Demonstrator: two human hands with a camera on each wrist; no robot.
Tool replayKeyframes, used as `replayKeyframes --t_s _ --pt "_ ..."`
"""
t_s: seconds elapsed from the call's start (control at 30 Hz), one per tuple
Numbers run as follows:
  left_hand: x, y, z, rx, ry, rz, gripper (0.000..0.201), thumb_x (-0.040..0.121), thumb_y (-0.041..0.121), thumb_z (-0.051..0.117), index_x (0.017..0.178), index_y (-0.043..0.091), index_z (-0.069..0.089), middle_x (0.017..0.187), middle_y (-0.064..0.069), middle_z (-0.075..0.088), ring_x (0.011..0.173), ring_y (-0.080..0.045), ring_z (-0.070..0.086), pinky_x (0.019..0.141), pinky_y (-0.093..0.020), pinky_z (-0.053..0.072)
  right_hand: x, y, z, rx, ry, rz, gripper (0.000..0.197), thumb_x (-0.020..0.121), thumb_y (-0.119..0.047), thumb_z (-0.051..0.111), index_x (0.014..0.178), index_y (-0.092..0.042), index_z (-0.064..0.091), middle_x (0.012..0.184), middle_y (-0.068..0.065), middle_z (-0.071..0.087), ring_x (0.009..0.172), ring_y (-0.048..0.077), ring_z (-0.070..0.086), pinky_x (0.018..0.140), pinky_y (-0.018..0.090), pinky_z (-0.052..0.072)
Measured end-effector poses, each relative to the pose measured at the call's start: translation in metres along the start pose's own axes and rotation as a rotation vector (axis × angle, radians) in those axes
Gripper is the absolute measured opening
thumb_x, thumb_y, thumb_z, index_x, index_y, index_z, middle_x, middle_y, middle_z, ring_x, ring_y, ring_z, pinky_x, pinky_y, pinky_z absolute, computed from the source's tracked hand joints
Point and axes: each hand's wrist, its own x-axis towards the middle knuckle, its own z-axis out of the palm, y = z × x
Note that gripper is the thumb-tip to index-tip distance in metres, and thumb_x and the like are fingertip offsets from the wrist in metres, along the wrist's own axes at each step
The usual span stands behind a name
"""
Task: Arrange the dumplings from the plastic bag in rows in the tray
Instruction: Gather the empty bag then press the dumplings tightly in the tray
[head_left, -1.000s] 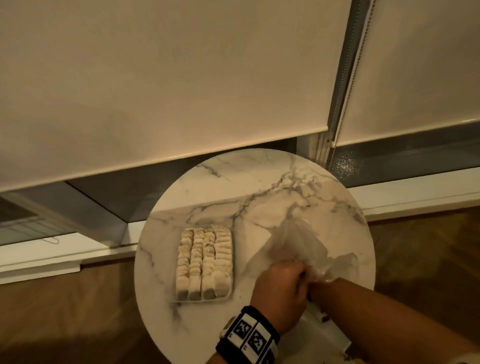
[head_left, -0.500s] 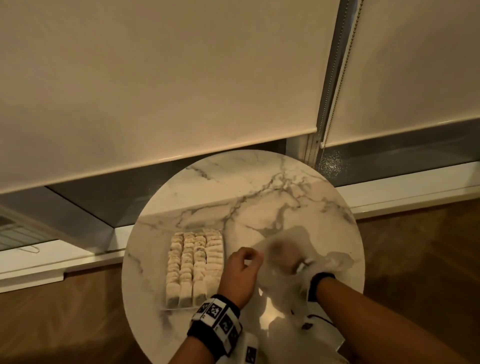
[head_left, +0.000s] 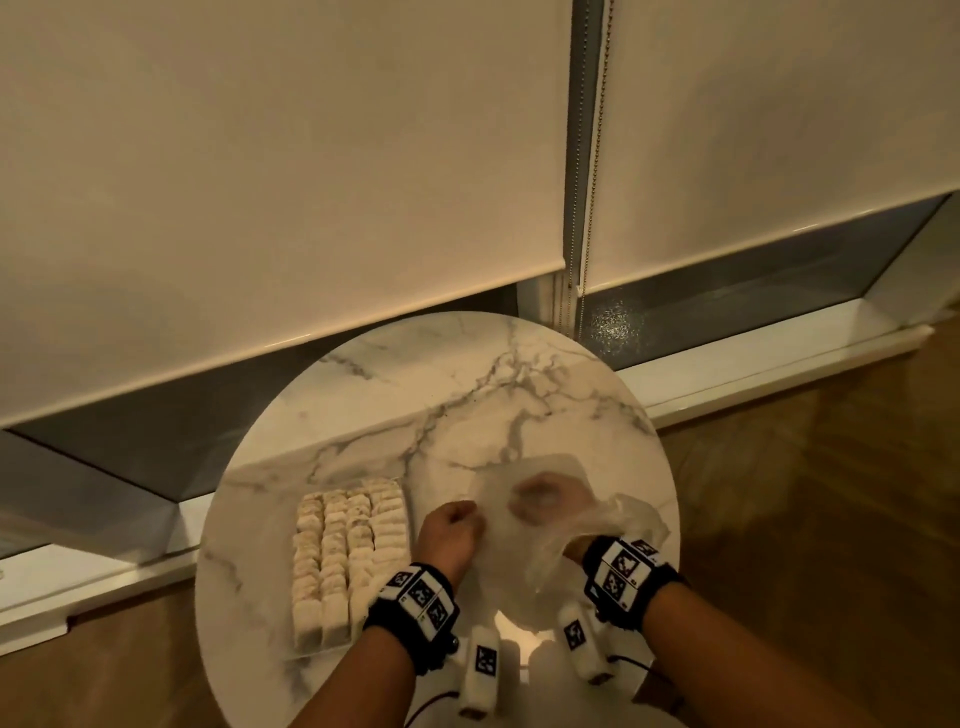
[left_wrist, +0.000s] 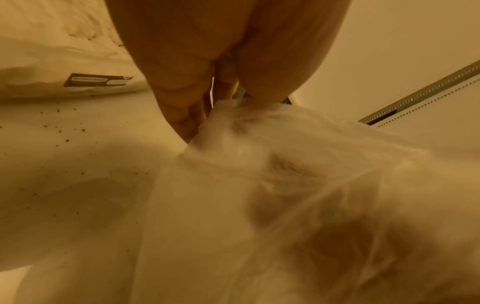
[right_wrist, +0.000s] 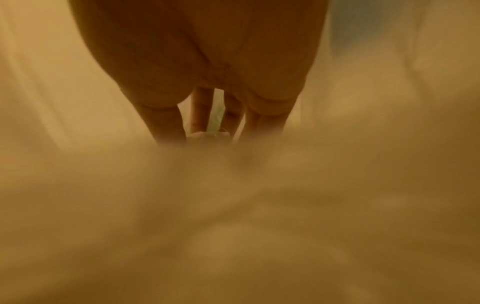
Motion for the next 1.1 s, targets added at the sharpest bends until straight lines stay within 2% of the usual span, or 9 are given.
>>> replayKeyframes --t_s 0.13,0.27,0.43,0.53,0.67,0.73,0.8,0.9,1.1 --pt "0.013 0.007 0.002 0.067 0.035 0.001 0.037 0.088 0.014 0.067 0.125 0.010 0.065 0.113 -0.004 0.067 0.106 -0.023 0.064 0.099 -0.036 0.051 -0.023 0.008 -0.013 0.126 -0.060 0.054 0.036 0.083 -0.001 0.073 0.114 -0.019 0.065 0.104 -0.002 0.064 0.101 0.018 0.063 0.092 0.032 0.055" --pt "0.026 0.014 0.004 0.069 0.029 -0.026 0.054 0.089 0.015 0.066 0.140 0.009 0.050 0.130 -0.014 0.061 0.110 -0.032 0.062 0.097 -0.046 0.054 -0.053 0.005 -0.017 0.263 -0.067 0.041 0.027 0.078 0.002 0.077 0.102 -0.009 0.069 0.097 0.003 0.067 0.081 0.016 0.068 0.071 0.030 0.060" --pt "0.051 0.009 0.001 0.186 0.054 0.017 0.088 0.068 0.039 0.067 0.147 0.009 0.042 0.143 -0.016 0.052 0.121 -0.035 0.057 0.098 -0.049 0.053 -0.074 0.013 -0.025 0.259 -0.080 -0.005 0.031 0.076 -0.006 0.082 0.103 -0.015 0.070 0.110 0.000 0.061 0.081 0.016 0.067 0.067 0.032 0.061" --pt "0.041 0.015 -0.003 0.221 0.087 0.032 0.069 0.085 0.027 0.070 0.146 0.011 0.044 0.146 -0.017 0.049 0.125 -0.035 0.054 0.104 -0.046 0.048 -0.086 0.019 -0.029 0.278 -0.070 -0.058 0.033 0.076 -0.003 0.081 0.103 -0.018 0.069 0.110 0.008 0.064 0.073 0.018 0.066 0.070 0.039 0.062" --pt "0.011 0.025 -0.007 0.305 0.237 0.139 0.056 0.088 0.031 0.069 0.140 0.020 0.052 0.152 -0.016 0.036 0.138 -0.039 0.037 0.112 -0.047 0.037 -0.101 0.019 -0.032 0.314 -0.081 -0.132 0.042 0.074 -0.002 0.082 0.109 -0.021 0.066 0.117 0.000 0.062 0.072 0.020 0.068 0.067 0.037 0.061" --pt "-0.017 0.031 -0.010 0.209 0.288 0.289 0.036 0.089 0.025 0.069 0.124 0.022 0.062 0.140 -0.012 0.048 0.129 -0.033 0.046 0.107 -0.047 0.042 -0.108 0.013 -0.033 0.334 -0.082 -0.182 0.048 0.072 -0.003 0.084 0.112 -0.021 0.065 0.118 -0.003 0.059 0.072 0.020 0.066 0.066 0.036 0.060" --pt "-0.049 0.037 -0.014 0.037 0.235 0.418 0.015 0.090 0.015 0.067 0.102 0.025 0.068 0.115 -0.001 0.064 0.105 -0.021 0.060 0.094 -0.042 0.052 -0.114 0.002 -0.033 0.361 -0.085 -0.229 0.052 0.070 -0.003 0.086 0.113 -0.020 0.064 0.119 -0.004 0.057 0.071 0.020 0.065 0.064 0.035 0.059" --pt "-0.092 0.041 -0.024 0.055 0.079 0.600 0.034 0.084 -0.001 0.070 0.094 0.031 0.071 0.097 0.008 0.069 0.085 -0.009 0.065 0.072 -0.021 0.053 -0.115 -0.011 -0.033 0.449 -0.135 -0.225 0.059 0.067 0.001 0.087 0.116 -0.018 0.061 0.118 0.004 0.060 0.069 0.025 0.064 0.062 0.036 0.057" --pt "-0.128 0.026 -0.050 0.469 -0.280 0.828 0.064 0.080 0.020 0.077 0.130 0.054 0.055 0.135 0.031 0.045 0.122 0.006 0.049 0.085 -0.009 0.045 -0.110 -0.026 -0.009 0.535 -0.379 -0.072 0.088 0.064 0.000 0.089 0.133 -0.035 0.047 0.126 0.012 0.061 0.073 0.028 0.063 0.066 0.037 0.054"
